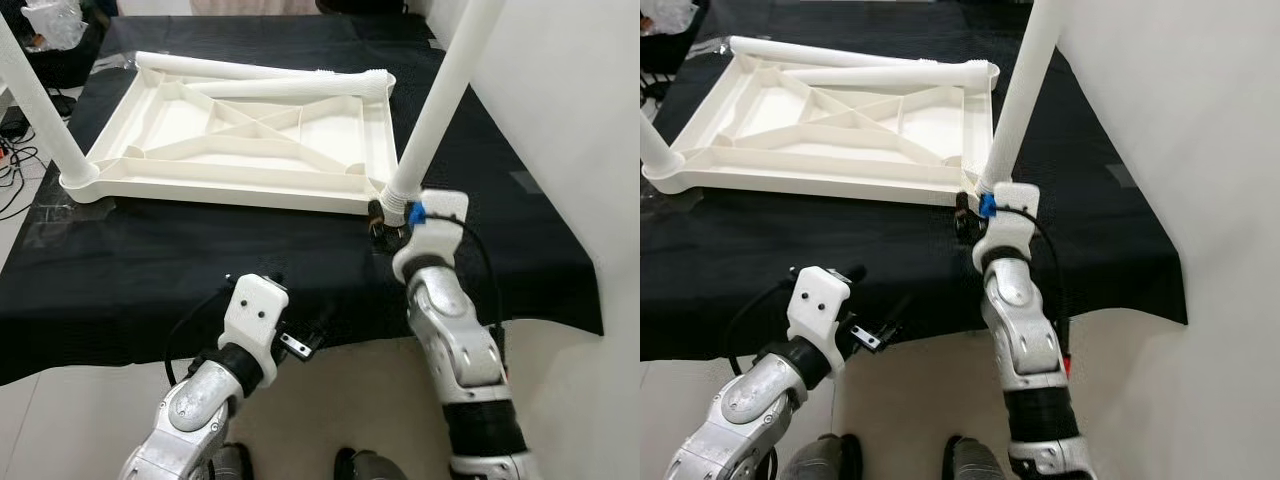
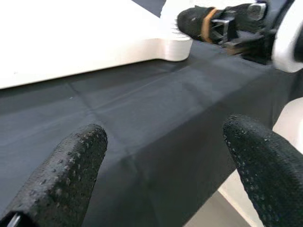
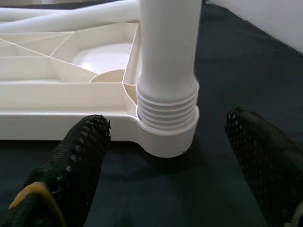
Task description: Building children table
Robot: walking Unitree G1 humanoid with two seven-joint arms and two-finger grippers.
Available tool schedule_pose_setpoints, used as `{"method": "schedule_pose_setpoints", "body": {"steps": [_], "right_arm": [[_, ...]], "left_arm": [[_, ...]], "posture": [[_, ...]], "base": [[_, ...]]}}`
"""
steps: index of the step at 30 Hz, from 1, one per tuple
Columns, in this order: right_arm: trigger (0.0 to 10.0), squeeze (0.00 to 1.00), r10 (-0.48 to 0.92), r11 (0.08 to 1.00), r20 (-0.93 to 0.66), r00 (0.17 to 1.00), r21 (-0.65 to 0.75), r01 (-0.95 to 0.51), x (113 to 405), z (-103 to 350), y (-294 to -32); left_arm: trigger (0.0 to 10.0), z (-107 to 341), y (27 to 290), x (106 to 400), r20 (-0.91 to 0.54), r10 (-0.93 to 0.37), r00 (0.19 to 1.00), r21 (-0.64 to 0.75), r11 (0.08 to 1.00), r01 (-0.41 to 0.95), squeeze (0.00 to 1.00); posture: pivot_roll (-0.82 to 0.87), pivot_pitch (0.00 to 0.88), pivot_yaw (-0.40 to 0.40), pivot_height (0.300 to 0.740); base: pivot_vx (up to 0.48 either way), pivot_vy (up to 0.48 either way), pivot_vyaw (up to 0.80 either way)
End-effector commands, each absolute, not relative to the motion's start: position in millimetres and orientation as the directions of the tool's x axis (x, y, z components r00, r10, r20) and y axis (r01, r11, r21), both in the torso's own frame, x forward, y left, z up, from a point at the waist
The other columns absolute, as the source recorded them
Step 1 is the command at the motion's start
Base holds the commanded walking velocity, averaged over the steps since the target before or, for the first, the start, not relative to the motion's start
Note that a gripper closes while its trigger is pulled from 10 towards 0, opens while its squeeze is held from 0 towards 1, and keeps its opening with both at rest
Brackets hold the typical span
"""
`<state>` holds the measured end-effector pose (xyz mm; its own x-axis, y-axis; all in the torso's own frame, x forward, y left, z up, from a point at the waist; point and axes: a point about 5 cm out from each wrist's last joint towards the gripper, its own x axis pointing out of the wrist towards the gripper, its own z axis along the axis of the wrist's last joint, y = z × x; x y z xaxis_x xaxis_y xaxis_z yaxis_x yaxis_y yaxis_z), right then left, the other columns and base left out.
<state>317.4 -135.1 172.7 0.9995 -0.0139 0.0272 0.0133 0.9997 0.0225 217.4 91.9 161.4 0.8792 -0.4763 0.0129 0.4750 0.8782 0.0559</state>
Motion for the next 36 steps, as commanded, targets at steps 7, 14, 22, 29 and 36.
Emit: {"method": "schedule_pose_setpoints", "body": {"steps": [7, 14, 22, 29, 36], "right_arm": [[10.0, 0.0, 0.076, 0.997, 0.038, 0.996, 0.008, -0.076, 292, 155, -155], [10.0, 0.0, 0.061, 0.998, 0.027, 0.998, -0.002, -0.061, 290, 151, -159], [10.0, 0.0, 0.129, 0.992, 0.034, 0.991, 0.012, -0.13, 294, 152, -152], [10.0, 0.0, 0.143, 0.99, 0.033, 0.989, 0.015, -0.144, 300, 153, -152], [10.0, 0.0, 0.139, 0.99, 0.04, 0.99, 0.013, -0.139, 303, 155, -155]], "left_arm": [[10.0, 163, 99, 220, 0.035, -0.38, 0.924, 0.063, 0.924, 0.377, 0.0], [10.0, 162, 107, 220, 0.038, -0.303, 0.952, 0.074, 0.951, 0.3, 0.0], [10.0, 164, 114, 224, 0.048, -0.257, 0.965, 0.075, 0.965, 0.253, 0.0], [10.0, 162, 116, 224, 0.036, -0.238, 0.971, 0.077, 0.969, 0.235, 0.0], [10.0, 161, 117, 224, 0.033, -0.233, 0.972, 0.088, 0.969, 0.229, 0.0]], "posture": [[0.05, 0.108, -0.073, 0.74], [0.04, 0.109, -0.077, 0.74], [0.04, 0.114, -0.078, 0.74], [0.05, 0.117, -0.085, 0.74], [0.05, 0.123, -0.084, 0.74]], "base": [[0.0, 0.0, 0.0], [0.0, 0.0, -0.44], [0.034, 0.0, 0.0], [0.31, 0.0, 0.0], [0.348, -0.153, 0.0]]}}
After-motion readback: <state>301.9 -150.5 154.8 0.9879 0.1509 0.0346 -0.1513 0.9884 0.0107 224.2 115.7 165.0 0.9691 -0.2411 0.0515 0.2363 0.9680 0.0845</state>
